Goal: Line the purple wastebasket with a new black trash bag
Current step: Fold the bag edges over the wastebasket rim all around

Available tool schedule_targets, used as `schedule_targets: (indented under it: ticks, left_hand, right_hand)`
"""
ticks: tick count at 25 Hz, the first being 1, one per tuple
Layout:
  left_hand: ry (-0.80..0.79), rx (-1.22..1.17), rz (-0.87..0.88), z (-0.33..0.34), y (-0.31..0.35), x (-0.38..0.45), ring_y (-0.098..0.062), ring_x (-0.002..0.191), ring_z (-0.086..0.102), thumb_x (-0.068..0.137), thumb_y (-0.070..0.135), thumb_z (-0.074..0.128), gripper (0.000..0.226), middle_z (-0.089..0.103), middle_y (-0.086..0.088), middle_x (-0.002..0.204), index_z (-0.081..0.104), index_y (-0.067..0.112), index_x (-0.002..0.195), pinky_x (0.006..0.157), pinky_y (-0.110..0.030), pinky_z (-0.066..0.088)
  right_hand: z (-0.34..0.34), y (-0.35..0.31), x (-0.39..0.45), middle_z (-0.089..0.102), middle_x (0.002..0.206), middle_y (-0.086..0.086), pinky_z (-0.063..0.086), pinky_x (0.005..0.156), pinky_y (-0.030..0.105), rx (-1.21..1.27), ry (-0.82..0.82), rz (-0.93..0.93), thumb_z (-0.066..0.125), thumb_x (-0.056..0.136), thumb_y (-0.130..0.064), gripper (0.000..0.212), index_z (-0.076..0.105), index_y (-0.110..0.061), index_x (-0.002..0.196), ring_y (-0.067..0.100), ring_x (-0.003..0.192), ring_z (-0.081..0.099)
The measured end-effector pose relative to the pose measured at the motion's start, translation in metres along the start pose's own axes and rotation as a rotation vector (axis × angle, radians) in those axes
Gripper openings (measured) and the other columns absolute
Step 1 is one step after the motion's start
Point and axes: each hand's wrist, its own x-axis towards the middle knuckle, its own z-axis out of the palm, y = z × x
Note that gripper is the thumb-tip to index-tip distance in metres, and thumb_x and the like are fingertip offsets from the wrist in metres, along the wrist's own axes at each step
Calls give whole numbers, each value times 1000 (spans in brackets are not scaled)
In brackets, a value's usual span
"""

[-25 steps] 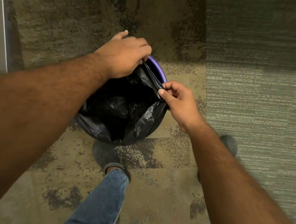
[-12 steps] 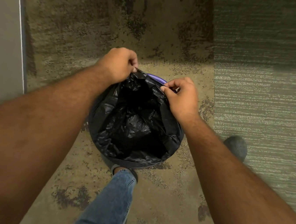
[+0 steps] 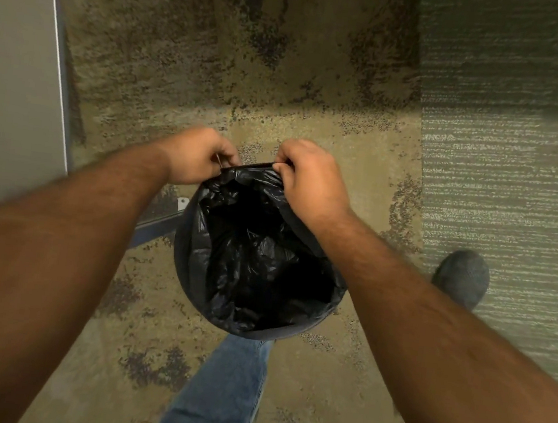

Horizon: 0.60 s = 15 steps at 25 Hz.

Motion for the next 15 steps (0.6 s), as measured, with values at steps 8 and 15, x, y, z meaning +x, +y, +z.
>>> schedule_targets:
  ticks: [8, 15]
  left_hand:
    - [25, -317, -241, 48, -26, -5, -5, 64, 71, 93, -3, 71, 24, 79, 9, 77, 83, 17, 89, 53, -23, 54]
    - [183, -595, -311, 80, -33, -17, -14, 71, 71, 99, 3, 68, 20, 80, -10, 91, 79, 15, 87, 69, -32, 61]
  right_hand:
    - [-3, 38, 36, 79, 79, -1, 56, 54, 24, 277, -620, 568, 78, 96, -11, 11, 80, -18, 88, 10, 64, 72]
    - [-35, 81, -41, 83, 88, -3, 59, 64, 21, 493, -408, 550, 72, 103, -26, 14, 82, -18, 98, 6, 72, 74]
